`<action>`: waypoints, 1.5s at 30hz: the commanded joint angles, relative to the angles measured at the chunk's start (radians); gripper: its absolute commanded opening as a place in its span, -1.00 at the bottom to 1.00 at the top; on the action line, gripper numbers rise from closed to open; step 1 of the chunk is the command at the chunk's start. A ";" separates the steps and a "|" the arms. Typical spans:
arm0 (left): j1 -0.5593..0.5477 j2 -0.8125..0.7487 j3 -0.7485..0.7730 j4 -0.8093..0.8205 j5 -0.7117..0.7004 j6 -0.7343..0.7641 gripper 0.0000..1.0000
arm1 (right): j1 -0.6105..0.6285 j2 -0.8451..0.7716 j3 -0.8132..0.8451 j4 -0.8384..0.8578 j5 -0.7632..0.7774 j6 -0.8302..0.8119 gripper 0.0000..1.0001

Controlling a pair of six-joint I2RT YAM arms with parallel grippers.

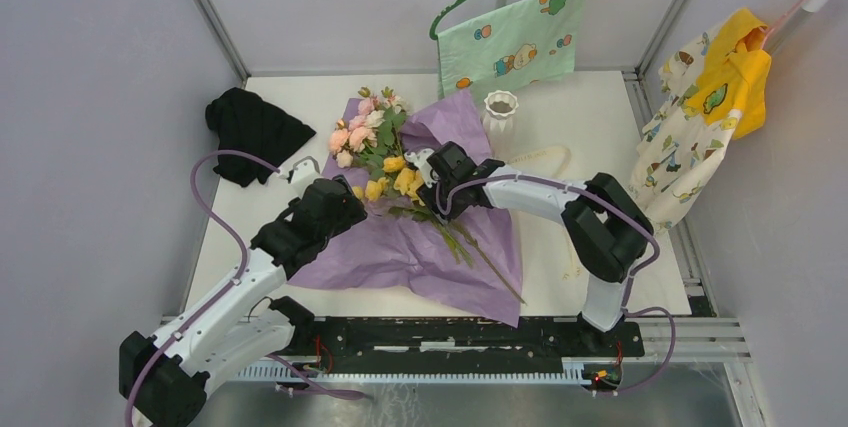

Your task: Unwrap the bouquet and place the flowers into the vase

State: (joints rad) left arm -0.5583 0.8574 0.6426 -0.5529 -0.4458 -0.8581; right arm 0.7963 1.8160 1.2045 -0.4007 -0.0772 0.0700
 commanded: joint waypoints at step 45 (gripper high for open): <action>-0.003 -0.089 0.107 -0.070 -0.073 0.053 0.60 | 0.003 -0.425 0.337 0.348 0.372 -0.165 -1.00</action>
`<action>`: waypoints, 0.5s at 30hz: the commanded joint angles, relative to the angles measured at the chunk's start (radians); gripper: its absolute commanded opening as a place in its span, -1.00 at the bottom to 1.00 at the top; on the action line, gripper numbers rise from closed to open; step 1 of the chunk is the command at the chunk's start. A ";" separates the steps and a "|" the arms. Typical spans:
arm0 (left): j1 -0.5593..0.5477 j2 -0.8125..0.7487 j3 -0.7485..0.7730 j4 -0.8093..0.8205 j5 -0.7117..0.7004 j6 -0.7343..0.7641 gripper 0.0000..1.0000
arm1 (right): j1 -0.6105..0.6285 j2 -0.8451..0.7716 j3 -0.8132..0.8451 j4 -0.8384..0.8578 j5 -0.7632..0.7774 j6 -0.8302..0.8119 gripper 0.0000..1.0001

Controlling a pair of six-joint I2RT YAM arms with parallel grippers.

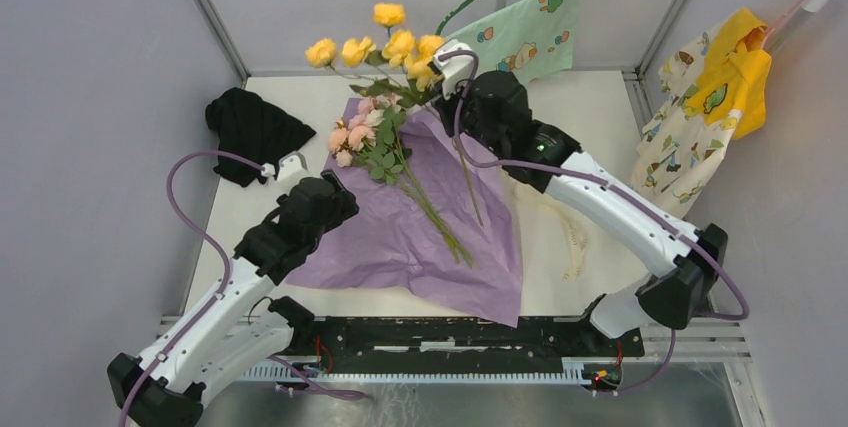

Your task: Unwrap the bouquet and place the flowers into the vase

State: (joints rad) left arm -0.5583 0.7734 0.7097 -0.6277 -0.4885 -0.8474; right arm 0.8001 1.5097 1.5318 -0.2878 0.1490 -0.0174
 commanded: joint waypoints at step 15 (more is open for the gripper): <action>-0.002 0.022 0.038 0.016 -0.021 0.039 0.60 | -0.113 -0.107 -0.016 0.808 0.298 -0.347 -1.00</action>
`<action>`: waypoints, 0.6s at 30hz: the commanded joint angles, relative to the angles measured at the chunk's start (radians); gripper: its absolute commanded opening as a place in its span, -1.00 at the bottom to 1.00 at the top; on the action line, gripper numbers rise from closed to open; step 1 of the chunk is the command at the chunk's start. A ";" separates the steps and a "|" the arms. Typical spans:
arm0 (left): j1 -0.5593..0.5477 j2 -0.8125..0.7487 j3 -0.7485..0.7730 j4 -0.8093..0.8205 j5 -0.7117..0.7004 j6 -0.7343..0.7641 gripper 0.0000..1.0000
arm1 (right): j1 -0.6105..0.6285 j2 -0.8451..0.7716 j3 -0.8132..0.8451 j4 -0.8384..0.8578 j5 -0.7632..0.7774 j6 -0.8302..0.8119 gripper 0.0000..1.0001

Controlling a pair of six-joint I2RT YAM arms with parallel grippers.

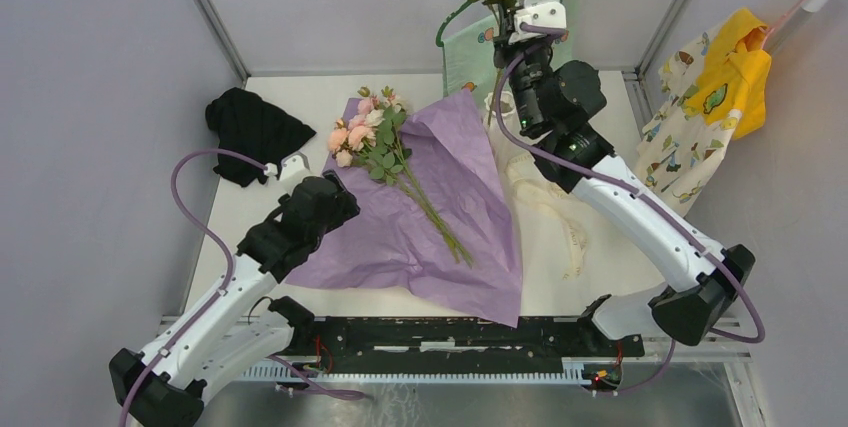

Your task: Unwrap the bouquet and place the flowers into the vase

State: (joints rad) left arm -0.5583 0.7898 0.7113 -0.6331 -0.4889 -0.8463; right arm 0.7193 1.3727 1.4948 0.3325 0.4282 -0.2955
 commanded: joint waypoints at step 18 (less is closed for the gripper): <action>-0.002 0.022 0.040 0.023 -0.026 0.027 0.60 | -0.150 0.098 0.069 0.288 -0.062 -0.077 -1.00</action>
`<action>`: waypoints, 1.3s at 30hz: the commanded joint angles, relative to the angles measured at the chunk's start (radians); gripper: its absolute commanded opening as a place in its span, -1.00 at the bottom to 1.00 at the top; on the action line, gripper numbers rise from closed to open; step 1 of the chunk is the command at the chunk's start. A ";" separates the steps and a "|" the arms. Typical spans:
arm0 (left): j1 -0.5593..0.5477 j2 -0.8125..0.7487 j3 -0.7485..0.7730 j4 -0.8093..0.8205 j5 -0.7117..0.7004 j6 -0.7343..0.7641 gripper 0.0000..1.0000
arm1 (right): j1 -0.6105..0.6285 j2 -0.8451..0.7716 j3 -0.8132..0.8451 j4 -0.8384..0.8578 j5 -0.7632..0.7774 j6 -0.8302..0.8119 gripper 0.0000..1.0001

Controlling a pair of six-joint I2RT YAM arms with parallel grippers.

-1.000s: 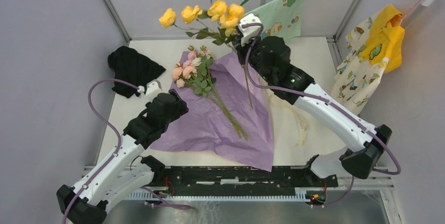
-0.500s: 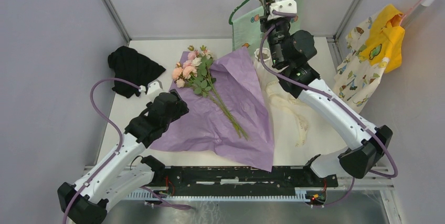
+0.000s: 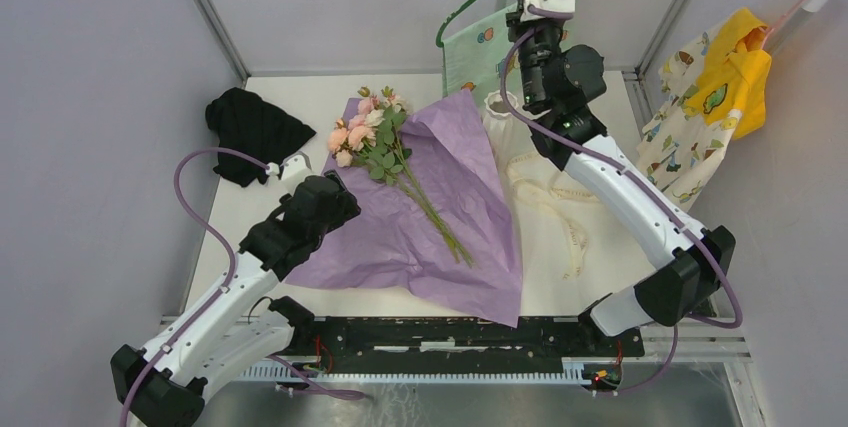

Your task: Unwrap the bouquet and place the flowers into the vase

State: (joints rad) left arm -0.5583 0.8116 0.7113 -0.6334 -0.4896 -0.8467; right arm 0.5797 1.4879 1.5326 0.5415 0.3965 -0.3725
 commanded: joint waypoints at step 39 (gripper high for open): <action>-0.002 0.015 0.026 0.034 -0.017 0.024 0.60 | -0.055 -0.139 -0.630 0.275 -0.105 0.372 -0.35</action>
State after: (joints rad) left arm -0.5583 0.8391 0.7113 -0.6312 -0.4911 -0.8467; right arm 0.5278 1.3998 0.9291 0.7490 0.3126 -0.0429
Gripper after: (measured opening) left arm 0.801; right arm 0.254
